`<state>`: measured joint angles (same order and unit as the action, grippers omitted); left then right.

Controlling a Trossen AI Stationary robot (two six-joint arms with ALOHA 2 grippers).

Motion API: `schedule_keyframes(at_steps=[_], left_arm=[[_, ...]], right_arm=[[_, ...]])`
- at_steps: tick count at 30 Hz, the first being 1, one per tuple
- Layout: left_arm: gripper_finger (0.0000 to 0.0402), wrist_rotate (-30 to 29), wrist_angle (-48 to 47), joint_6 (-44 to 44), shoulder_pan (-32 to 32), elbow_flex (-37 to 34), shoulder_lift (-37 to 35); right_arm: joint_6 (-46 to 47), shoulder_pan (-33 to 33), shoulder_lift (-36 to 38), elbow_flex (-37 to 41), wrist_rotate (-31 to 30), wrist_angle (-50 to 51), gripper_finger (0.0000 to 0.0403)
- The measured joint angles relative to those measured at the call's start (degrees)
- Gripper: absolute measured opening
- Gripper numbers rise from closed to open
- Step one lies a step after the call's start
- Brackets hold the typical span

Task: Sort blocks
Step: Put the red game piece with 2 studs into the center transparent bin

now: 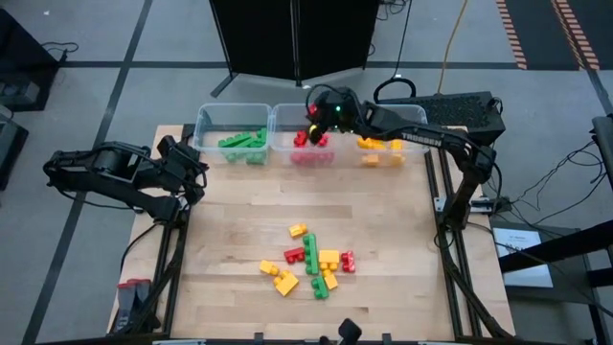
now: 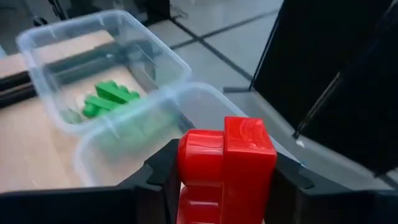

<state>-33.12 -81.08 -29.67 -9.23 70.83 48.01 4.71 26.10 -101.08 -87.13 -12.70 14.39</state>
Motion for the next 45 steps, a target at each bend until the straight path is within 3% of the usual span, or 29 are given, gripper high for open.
schedule_keyframes(at_steps=[15, 22, 25, 29, 38, 45], left_arm=[[0.0000, -0.2, 0.1, -0.4, 0.0, 0.0, 0.0], [0.0000, -0.3, 0.1, -3.0, 0.0, 0.0, 0.0], [0.0000, -1.1, 0.0, -3.0, 0.0, 0.0, 0.0], [0.0000, -1.7, 0.0, -2.7, 0.0, 0.0, 0.0], [0.0000, -1.7, 0.0, -1.5, 0.0, 0.0, 0.0], [0.0000, -1.7, -0.5, -1.0, 0.0, 0.0, 0.0]], right_arm=[[3.6, 1.8, -9.8, 0.0, 5.6, 5.9, 0.0146], [4.5, 2.0, -9.5, 0.0, 5.6, 6.3, 0.0295], [5.1, 2.3, -9.2, -1.1, 5.5, 7.0, 0.0313], [3.5, 2.1, -9.1, -6.9, 5.9, 11.9, 0.0303], [-6.8, -5.6, -8.7, -27.1, 16.1, 41.5, 0.0274], [-0.3, -15.9, -8.8, -27.8, 16.0, 62.1, 0.0267]])
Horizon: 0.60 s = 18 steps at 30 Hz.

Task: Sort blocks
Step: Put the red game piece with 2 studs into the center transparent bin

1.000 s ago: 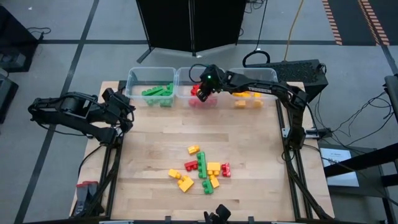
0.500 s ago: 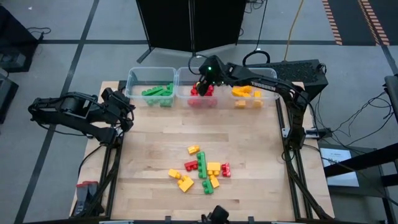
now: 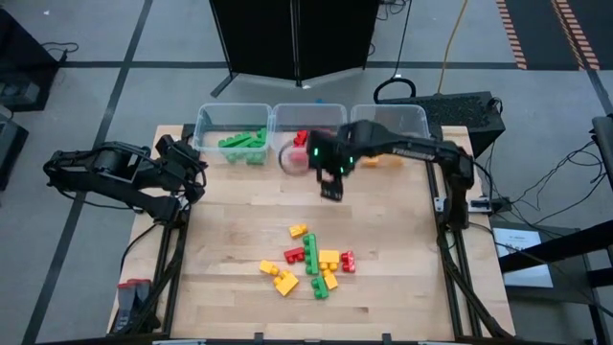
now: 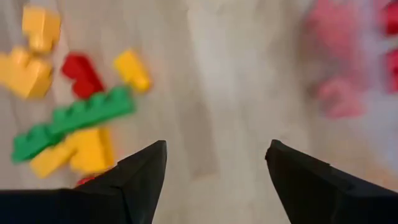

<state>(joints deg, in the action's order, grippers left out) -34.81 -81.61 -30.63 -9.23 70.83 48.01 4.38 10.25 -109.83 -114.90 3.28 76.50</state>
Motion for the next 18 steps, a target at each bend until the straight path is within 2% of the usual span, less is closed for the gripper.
schedule_keyframes(at_steps=[3, 9, 12, 15, 18], left_arm=[[0.0000, 0.0, -0.4, 0.0, 0.0, 0.0, 0.0], [0.0000, 0.0, -0.4, 1.4, 0.0, 0.0, 0.0], [0.0000, 0.0, -0.4, 1.5, 0.0, 0.0, 0.0], [0.0000, -0.4, -0.4, 1.6, 0.0, 0.0, 0.0], [0.0000, -0.4, -0.4, 2.8, 0.0, 0.0, 0.0]], right_arm=[[4.4, -4.7, 0.7, 3.5, -0.2, 0.9, 0.0267], [16.1, -13.0, 6.0, 16.5, -0.2, -6.5, 0.0267], [28.3, -16.1, 9.6, 24.4, -1.1, -10.9, 0.0267], [44.7, -19.0, 14.0, 31.9, -5.7, -13.9, 0.0267], [60.3, -22.3, 16.8, 38.5, -7.2, -15.6, 0.0267]])
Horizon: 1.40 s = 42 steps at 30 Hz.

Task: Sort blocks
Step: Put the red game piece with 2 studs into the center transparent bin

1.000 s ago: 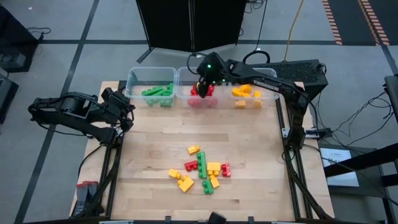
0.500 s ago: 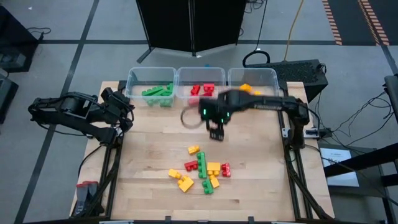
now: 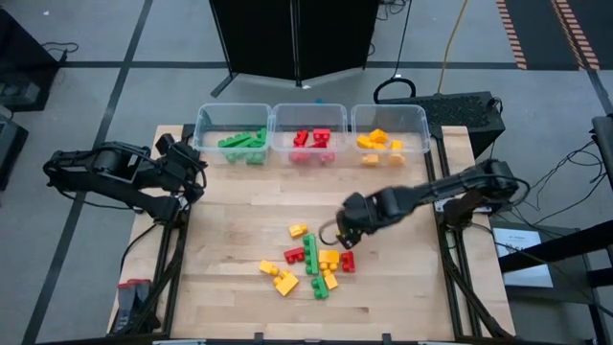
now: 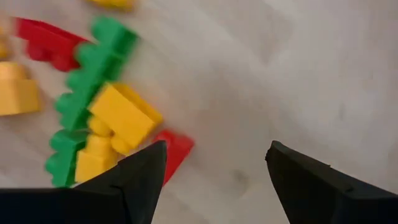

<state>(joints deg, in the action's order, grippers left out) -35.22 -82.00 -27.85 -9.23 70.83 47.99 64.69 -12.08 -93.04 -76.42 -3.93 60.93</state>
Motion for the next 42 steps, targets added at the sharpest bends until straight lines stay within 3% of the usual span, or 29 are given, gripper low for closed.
schedule_keyframes(at_steps=[5, 9, 14, 21, 42], left_arm=[[0.0000, -0.1, 0.0, 1.8, 0.0, 0.0, 0.0], [0.0000, -0.5, 0.3, 3.8, 0.0, 0.0, 0.0], [0.0000, -0.6, 0.7, 6.0, 0.0, 0.0, 0.0], [0.0000, -0.6, 0.5, 6.2, 0.0, 0.0, 0.0], [0.0000, -0.6, 0.5, 5.8, 0.0, 0.0, 0.0]], right_arm=[[16.4, -6.1, 0.8, 5.7, 0.5, -6.5, 0.0267], [21.9, -9.0, -0.6, 6.4, -1.2, -12.9, 0.0267], [28.0, -11.0, -3.4, 6.4, -3.2, -13.7, 0.0267], [30.7, -11.8, -6.8, 6.5, -1.8, -19.2, 0.0267], [32.5, -14.2, -18.1, 6.2, 1.3, -19.2, 0.0267]])
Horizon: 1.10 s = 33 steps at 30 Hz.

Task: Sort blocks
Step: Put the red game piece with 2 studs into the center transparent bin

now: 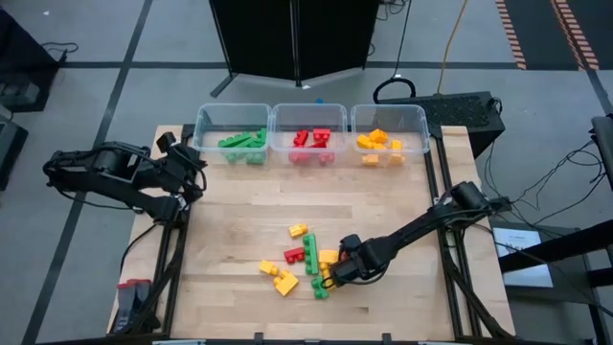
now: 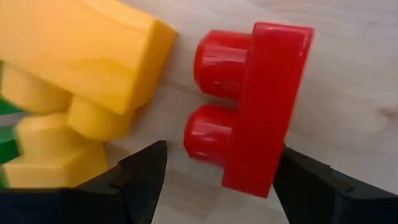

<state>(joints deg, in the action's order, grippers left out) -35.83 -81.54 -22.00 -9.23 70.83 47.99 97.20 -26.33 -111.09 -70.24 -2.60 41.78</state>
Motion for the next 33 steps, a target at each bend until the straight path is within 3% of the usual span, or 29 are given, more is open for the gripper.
schedule_keyframes(at_steps=[6, 10, 21, 29, 33], left_arm=[[0.0000, 0.0, 0.0, 0.3, 0.0, 0.0, 0.0], [0.0000, 0.0, 0.0, 0.3, 0.0, 0.0, 0.0], [0.0000, 0.0, 0.0, 0.2, 0.0, 0.0, 0.0], [0.0000, 0.0, 0.0, 0.3, 0.0, 0.0, 0.0], [0.0000, 0.0, -0.2, 0.3, 0.0, 0.0, 0.0]], right_arm=[[-0.5, 0.2, -2.1, -0.1, 0.8, -0.2, 0.0264], [-0.7, 1.1, -2.0, -0.1, 0.2, 3.0, 0.0236], [-3.4, 3.0, -2.0, 0.1, 0.6, 1.5, 0.0011], [-5.1, 2.9, 0.6, 0.3, 0.9, 1.2, 0.0009], [-11.1, 2.1, 6.2, -1.9, -4.4, 4.4, 0.0002]])
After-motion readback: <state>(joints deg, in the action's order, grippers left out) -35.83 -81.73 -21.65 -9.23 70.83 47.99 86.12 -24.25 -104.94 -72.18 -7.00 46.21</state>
